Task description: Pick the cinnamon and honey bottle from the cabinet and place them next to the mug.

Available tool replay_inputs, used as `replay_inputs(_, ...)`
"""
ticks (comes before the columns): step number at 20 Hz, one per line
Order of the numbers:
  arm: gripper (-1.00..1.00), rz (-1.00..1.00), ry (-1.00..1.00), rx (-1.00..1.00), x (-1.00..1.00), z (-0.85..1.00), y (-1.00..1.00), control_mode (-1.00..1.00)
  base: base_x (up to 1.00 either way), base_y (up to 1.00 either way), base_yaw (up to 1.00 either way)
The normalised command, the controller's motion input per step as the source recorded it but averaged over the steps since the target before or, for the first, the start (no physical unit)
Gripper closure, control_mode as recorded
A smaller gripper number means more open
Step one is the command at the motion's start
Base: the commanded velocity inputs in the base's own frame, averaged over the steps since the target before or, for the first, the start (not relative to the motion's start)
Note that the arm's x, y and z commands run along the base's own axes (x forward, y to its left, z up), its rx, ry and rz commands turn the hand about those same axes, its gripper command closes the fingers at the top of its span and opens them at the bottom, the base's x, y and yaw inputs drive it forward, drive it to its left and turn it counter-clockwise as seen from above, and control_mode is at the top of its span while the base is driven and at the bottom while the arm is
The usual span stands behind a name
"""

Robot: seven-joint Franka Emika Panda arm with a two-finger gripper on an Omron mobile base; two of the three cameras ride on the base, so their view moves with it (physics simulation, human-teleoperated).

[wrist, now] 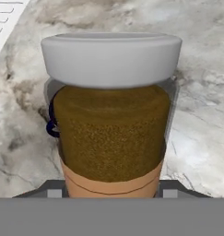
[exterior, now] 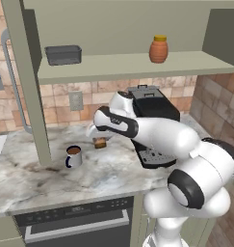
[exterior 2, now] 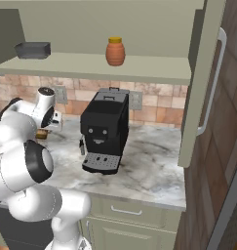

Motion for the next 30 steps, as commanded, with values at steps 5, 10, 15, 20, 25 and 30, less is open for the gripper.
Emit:
replay_inputs(5,1.0,0.04,-0.19,0.0,0.0,-0.1,0.0,-1.0,0.0,0.0,0.0)
replay_inputs(10,1.0,0.07,-0.22,0.0,0.0,-0.09,0.0,-1.0,0.0,0.0,0.0)
replay_inputs(15,1.0,0.06,-0.17,0.03,0.02,-0.07,-0.05,-1.0,0.0,0.0,0.0)
replay_inputs(20,1.0,0.04,-0.06,0.08,0.01,-0.04,-0.03,-1.0,0.0,0.0,0.0)
replay_inputs(25,1.0,0.04,0.0,0.24,0.0,0.0,-0.09,-1.0,0.0,0.0,0.0)
replay_inputs(30,1.0,0.06,0.0,0.2,0.0,-0.05,-0.02,-1.0,0.0,0.0,0.0)
